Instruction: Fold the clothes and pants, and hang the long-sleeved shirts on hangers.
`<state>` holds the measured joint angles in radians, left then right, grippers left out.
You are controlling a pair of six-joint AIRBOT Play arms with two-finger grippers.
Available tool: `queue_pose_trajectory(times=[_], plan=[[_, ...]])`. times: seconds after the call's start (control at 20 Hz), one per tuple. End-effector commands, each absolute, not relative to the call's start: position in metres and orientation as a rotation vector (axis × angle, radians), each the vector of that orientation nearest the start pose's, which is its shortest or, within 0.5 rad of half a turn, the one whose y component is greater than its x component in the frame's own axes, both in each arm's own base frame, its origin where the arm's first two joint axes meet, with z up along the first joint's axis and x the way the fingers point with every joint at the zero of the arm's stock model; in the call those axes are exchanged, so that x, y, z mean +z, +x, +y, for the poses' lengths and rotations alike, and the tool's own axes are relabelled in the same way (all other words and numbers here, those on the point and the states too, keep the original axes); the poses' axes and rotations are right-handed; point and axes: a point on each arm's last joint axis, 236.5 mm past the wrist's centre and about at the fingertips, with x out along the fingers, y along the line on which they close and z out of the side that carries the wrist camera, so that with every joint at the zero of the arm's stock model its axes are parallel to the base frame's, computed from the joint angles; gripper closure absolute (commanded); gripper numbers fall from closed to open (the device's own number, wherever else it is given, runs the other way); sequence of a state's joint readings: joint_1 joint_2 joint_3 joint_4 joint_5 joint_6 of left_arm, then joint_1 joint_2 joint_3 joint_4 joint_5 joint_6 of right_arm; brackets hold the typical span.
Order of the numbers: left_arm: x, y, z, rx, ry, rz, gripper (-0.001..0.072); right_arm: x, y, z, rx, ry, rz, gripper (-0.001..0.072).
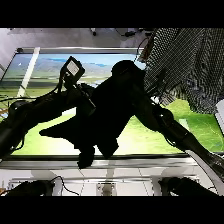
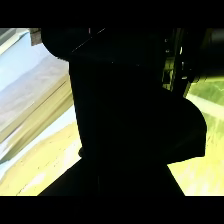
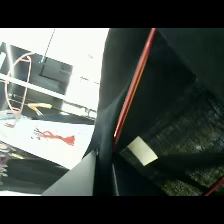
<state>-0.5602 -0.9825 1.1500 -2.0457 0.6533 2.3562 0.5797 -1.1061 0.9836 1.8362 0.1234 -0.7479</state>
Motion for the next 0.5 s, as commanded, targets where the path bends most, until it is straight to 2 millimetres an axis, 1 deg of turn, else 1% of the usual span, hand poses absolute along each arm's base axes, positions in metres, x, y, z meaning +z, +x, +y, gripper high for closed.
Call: queue_pose_trajectory(times=[0.0,0.05,0.1,0.25,0.35,0.45], plan=[[0.227,0.333,-0.286,-0.902,0.428,0.247,0.0529,0.242,0.417,0.246,0.447,0.986,0.356,0.0687],[0.237,0.328,-0.285,-0.903,0.414,0.225,0.0289,0.252,0.415,0.228,0.416,0.956,0.359,0.0687],[0.251,0.321,-0.284,-0.909,0.382,0.199,0.0160,0.264,0.414,0.207,0.384,0.932,0.345,0.0687],[0.287,0.300,-0.273,-0.904,0.360,0.112,0.0157,0.320,0.403,0.138,0.296,0.849,0.232,0.0687],[0.312,0.284,-0.263,-0.893,0.354,0.047,0.0158,0.357,0.390,0.090,0.218,0.800,0.164,0.0687],[0.332,0.269,-0.253,-0.884,0.348,-0.009,0.0158,0.388,0.377,0.042,0.115,0.768,0.113,0.0687]])
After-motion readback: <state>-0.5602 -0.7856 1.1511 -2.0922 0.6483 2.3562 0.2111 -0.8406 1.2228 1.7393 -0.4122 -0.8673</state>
